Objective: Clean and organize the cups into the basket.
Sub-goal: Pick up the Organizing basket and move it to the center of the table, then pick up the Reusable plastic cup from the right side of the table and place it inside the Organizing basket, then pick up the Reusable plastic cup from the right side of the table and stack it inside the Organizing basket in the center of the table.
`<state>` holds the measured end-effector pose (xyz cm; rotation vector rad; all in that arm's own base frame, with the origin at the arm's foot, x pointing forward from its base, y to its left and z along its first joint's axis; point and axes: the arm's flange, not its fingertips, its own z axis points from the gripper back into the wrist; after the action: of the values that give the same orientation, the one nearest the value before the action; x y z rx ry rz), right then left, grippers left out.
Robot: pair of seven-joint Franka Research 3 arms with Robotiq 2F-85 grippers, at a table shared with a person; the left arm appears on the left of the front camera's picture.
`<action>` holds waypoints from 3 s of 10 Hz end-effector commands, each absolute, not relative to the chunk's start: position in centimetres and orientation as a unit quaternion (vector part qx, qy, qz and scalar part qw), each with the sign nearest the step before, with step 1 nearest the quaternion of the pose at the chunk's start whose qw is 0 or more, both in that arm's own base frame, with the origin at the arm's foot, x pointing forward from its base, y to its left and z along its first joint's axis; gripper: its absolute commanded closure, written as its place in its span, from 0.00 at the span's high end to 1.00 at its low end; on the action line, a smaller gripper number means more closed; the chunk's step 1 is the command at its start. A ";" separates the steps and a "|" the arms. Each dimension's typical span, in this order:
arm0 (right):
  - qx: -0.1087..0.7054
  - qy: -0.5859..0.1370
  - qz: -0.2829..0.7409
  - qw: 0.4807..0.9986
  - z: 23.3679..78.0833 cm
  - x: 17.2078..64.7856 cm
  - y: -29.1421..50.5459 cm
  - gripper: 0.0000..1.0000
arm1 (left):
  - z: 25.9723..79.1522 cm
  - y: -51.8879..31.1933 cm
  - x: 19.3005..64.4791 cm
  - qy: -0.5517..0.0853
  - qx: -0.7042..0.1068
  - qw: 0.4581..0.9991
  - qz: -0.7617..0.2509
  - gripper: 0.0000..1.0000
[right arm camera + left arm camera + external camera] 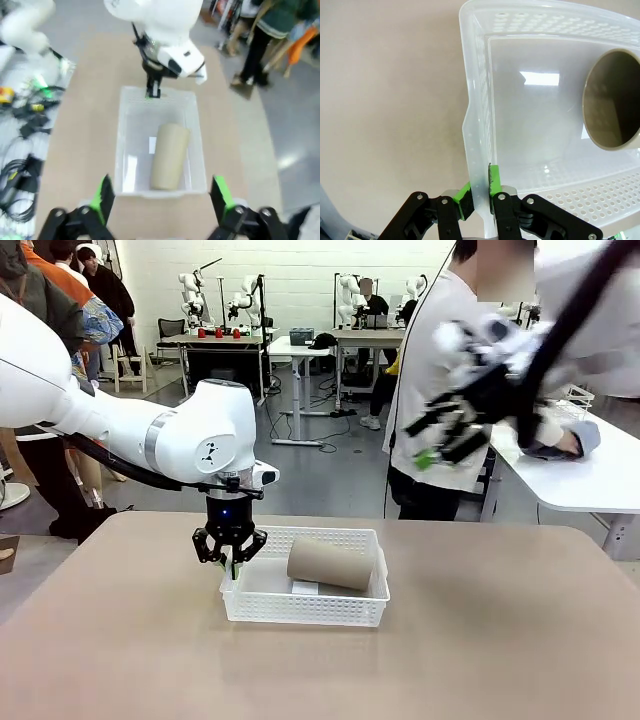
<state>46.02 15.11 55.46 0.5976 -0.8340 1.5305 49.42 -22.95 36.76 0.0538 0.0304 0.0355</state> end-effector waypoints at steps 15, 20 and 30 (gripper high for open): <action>0.298 -0.501 0.569 0.580 40.4 41.4 -10.8 1.00 | 36.7 -22.9 49.5 0.011 0.027 0.999 0.012 0.00; 0.298 -0.501 0.569 0.580 40.4 41.4 -10.8 1.00 | 36.7 -22.9 49.5 0.011 0.027 0.999 0.012 0.00; 0.374 -0.420 0.594 0.576 34.2 44.0 -10.0 1.00 | 36.7 -22.9 49.5 0.011 0.027 0.999 0.012 0.00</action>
<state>42.92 -9.44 35.23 0.7904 -1.0575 1.3368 49.41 -22.99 36.75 0.0537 0.0305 0.0348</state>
